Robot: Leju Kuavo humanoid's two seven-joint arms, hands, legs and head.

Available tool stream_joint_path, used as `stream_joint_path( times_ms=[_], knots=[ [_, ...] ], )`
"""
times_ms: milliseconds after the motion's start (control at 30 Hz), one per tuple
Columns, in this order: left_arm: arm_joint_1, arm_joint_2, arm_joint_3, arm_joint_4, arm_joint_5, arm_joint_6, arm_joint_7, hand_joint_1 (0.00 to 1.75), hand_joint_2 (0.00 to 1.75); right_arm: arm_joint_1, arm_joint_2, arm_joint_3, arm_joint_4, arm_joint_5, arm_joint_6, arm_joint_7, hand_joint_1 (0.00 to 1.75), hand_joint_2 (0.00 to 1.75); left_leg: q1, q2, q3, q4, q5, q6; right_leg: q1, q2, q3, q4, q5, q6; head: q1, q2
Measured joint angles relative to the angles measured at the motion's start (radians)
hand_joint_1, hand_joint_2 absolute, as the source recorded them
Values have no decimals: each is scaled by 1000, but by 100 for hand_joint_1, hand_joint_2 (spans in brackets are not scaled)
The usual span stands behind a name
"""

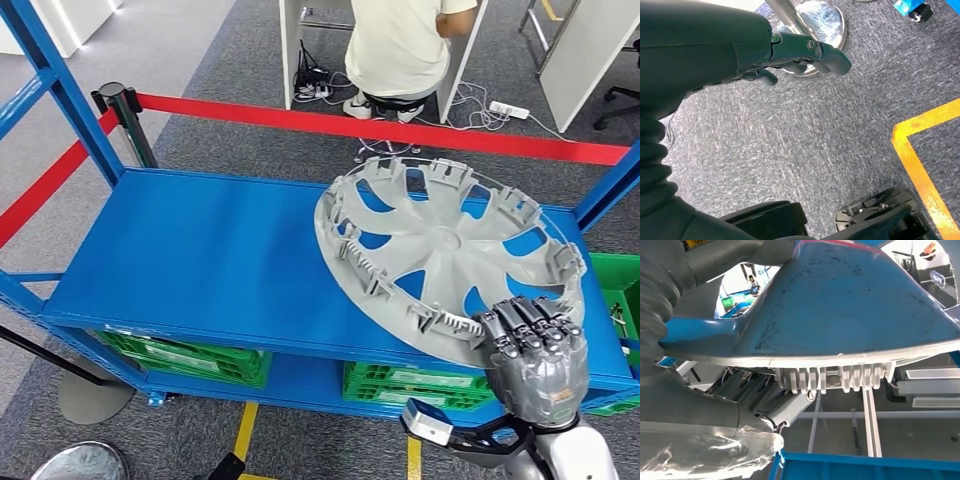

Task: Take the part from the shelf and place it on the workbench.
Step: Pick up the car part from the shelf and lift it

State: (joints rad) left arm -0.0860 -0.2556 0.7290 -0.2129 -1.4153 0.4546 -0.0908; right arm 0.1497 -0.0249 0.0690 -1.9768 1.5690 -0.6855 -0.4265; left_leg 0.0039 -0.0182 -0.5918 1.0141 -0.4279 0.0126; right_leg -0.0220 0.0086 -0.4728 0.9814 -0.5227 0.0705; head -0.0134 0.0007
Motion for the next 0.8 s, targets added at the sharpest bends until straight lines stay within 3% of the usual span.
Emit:
stream_joint_path(
  times_ms=[233, 800],
  knots=[
    [0, 0, -7, 0, -3, 8, 0, 0, 175, 2, 8, -12, -7, 0, 0, -26, 175, 175, 0, 0, 0, 0, 0, 0, 0, 0, 0, 0, 0, 0, 0, 0],
    [1, 0, -16, 0, -13, 21, 24, 0, 175, -15, 104, -148, -110, 1, 0, -260, 175, 175, 0, 0, 0, 0, 0, 0, 0, 0, 0, 0, 0, 0, 0, 0]
  ],
)
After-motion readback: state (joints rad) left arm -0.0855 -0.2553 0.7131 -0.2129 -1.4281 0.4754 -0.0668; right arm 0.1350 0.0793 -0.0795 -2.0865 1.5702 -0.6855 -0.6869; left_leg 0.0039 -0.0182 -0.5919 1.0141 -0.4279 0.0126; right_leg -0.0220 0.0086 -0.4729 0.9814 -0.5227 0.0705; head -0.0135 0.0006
